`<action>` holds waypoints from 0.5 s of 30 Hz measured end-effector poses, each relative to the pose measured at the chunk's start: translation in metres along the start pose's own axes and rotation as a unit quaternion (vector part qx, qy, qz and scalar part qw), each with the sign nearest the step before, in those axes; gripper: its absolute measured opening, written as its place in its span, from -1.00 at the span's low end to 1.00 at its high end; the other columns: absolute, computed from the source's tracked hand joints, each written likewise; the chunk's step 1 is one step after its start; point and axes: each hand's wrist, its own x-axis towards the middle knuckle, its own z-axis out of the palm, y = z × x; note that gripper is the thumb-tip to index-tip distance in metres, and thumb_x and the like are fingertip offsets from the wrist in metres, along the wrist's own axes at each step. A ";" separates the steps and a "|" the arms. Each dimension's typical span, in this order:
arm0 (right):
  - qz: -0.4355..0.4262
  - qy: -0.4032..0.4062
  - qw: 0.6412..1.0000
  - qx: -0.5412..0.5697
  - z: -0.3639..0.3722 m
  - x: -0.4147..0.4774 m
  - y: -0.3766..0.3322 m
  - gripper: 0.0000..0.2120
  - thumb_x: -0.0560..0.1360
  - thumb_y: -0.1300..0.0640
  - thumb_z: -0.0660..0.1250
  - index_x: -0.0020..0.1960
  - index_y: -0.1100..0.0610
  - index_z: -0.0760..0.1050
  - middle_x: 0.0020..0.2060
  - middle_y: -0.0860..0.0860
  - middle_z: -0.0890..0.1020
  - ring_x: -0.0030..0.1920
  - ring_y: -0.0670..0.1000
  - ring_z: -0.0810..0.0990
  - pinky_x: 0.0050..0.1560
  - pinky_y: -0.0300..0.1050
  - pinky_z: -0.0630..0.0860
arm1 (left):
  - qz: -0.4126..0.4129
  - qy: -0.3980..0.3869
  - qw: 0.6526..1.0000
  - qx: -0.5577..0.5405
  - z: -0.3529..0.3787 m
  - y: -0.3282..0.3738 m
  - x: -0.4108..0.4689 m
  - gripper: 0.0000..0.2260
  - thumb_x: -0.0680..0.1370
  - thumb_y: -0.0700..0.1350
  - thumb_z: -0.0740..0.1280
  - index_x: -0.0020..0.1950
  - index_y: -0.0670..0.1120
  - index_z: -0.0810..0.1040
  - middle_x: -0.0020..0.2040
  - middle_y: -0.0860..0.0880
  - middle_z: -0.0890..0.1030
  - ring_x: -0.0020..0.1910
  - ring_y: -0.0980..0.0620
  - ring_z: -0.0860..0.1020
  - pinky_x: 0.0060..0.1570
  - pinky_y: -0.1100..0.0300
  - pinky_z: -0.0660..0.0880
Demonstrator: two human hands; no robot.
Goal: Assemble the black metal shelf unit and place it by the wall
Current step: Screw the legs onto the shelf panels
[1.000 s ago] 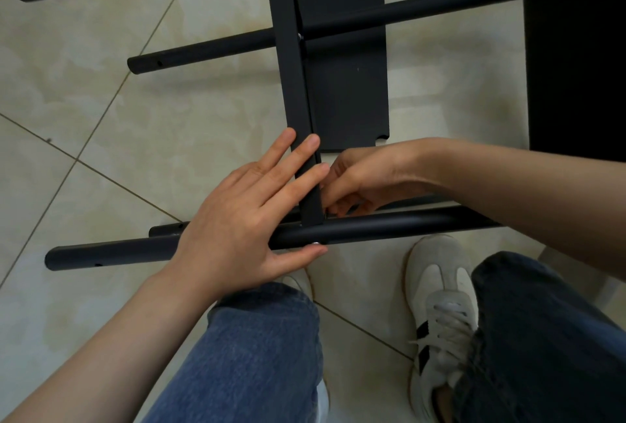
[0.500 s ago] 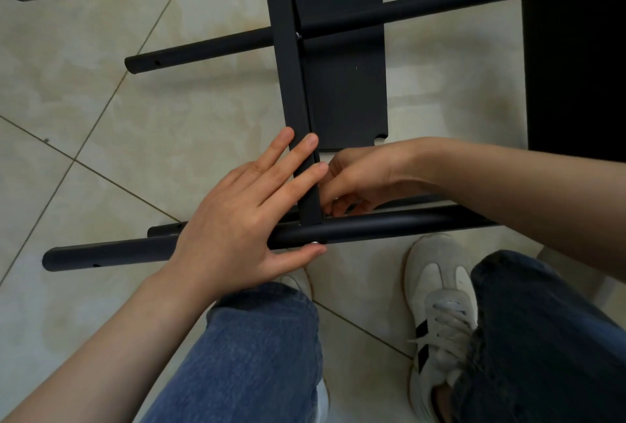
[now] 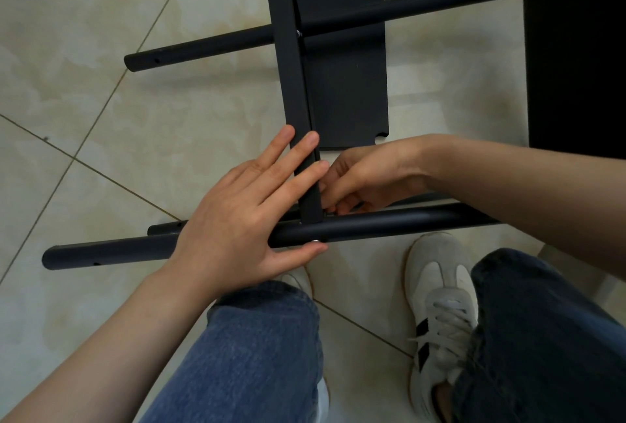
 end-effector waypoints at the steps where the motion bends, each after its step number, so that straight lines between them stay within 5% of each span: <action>1: 0.001 0.007 1.000 -0.018 0.000 0.001 0.000 -0.90 0.57 0.18 0.35 -0.04 0.18 0.62 -0.20 0.05 0.61 -0.15 0.01 0.54 0.10 -0.03 0.46 | 0.000 0.000 1.000 0.001 0.000 0.000 0.000 -0.30 0.56 0.27 0.31 0.55 -0.13 0.34 0.62 -0.11 0.19 0.62 -0.10 0.11 0.36 0.04 0.36; 4: 0.007 0.038 0.997 -0.066 0.001 0.005 0.000 -0.82 0.55 0.11 0.38 -0.20 0.12 0.62 -0.33 -0.01 0.58 -0.28 -0.05 0.52 -0.10 -0.14 0.46 | -0.002 0.001 1.000 -0.001 0.000 0.000 0.000 -0.31 0.56 0.27 0.30 0.55 -0.13 0.34 0.62 -0.11 0.19 0.62 -0.10 0.11 0.36 0.04 0.36; 10: -0.008 0.002 1.000 -0.012 0.000 0.002 0.000 -0.90 0.56 0.22 0.34 -0.05 0.19 0.63 -0.18 0.07 0.60 -0.15 0.02 0.53 0.13 0.01 0.46 | -0.001 0.002 1.000 -0.002 0.000 0.000 0.000 -0.31 0.56 0.27 0.30 0.55 -0.13 0.34 0.61 -0.11 0.20 0.62 -0.10 0.12 0.37 0.03 0.36; 15: 0.006 0.041 0.996 -0.074 0.003 0.005 -0.002 -0.84 0.55 0.12 0.38 -0.18 0.13 0.62 -0.30 0.02 0.58 -0.25 -0.03 0.53 -0.04 -0.10 0.46 | -0.001 0.003 1.000 -0.002 0.000 0.000 0.000 -0.31 0.56 0.27 0.30 0.55 -0.14 0.35 0.61 -0.12 0.20 0.62 -0.10 0.12 0.36 0.04 0.36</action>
